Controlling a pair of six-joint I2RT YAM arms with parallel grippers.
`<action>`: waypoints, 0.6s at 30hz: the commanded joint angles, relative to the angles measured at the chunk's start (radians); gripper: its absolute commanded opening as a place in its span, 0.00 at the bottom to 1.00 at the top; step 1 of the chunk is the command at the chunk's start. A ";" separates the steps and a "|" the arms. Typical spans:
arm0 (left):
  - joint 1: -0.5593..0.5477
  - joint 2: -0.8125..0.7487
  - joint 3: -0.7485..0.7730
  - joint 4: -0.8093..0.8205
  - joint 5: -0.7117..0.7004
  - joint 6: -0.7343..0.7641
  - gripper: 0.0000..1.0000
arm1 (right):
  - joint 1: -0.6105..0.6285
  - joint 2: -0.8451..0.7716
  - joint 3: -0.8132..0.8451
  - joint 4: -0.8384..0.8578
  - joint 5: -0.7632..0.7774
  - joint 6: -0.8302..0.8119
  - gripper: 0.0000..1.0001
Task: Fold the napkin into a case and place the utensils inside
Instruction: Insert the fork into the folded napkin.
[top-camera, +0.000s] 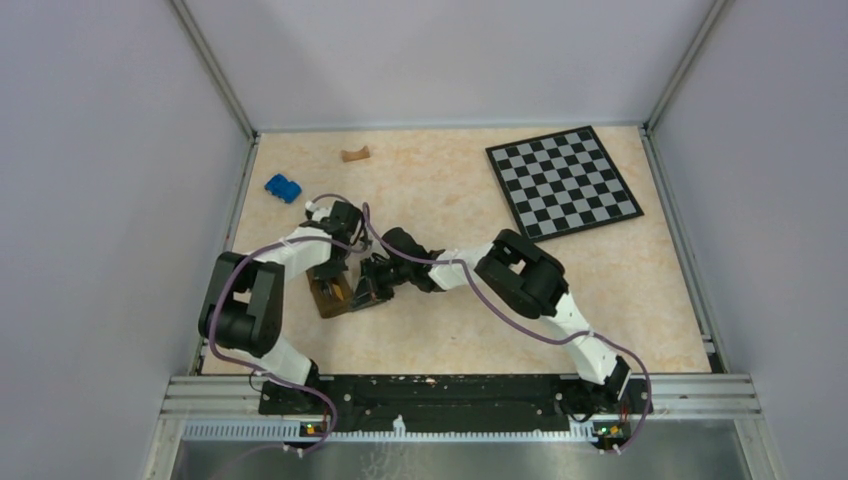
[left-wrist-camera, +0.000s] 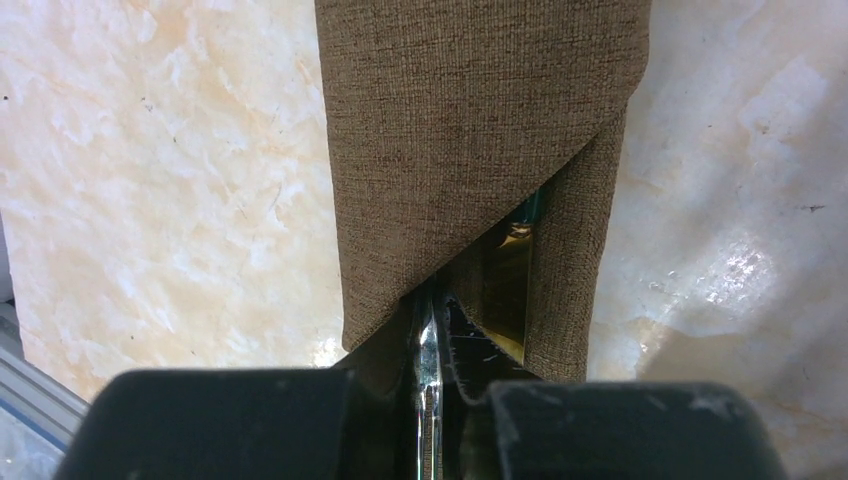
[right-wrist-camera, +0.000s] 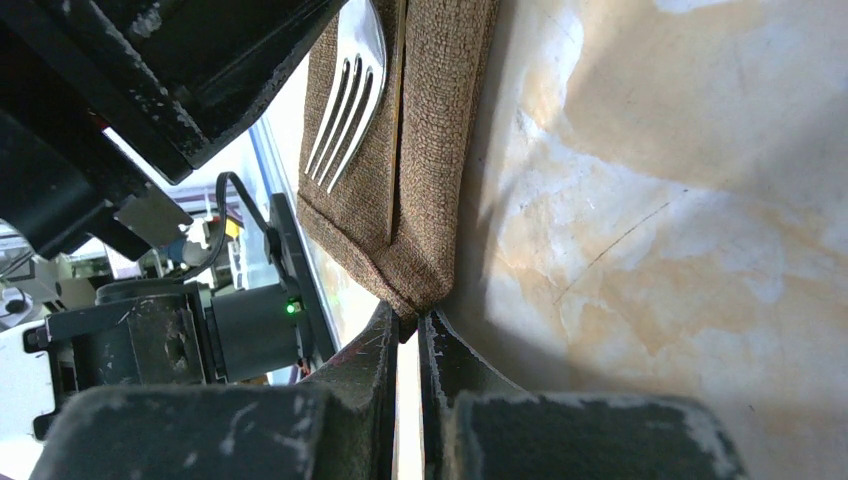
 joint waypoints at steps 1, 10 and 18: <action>0.013 0.033 0.024 -0.011 0.007 -0.028 0.18 | -0.005 -0.053 -0.008 -0.063 0.033 -0.055 0.00; 0.011 -0.142 0.045 -0.167 0.111 -0.090 0.61 | -0.006 -0.116 -0.036 -0.093 0.080 -0.060 0.26; 0.008 -0.516 0.171 -0.179 0.577 0.041 0.69 | -0.014 -0.427 -0.162 -0.399 0.273 -0.297 0.61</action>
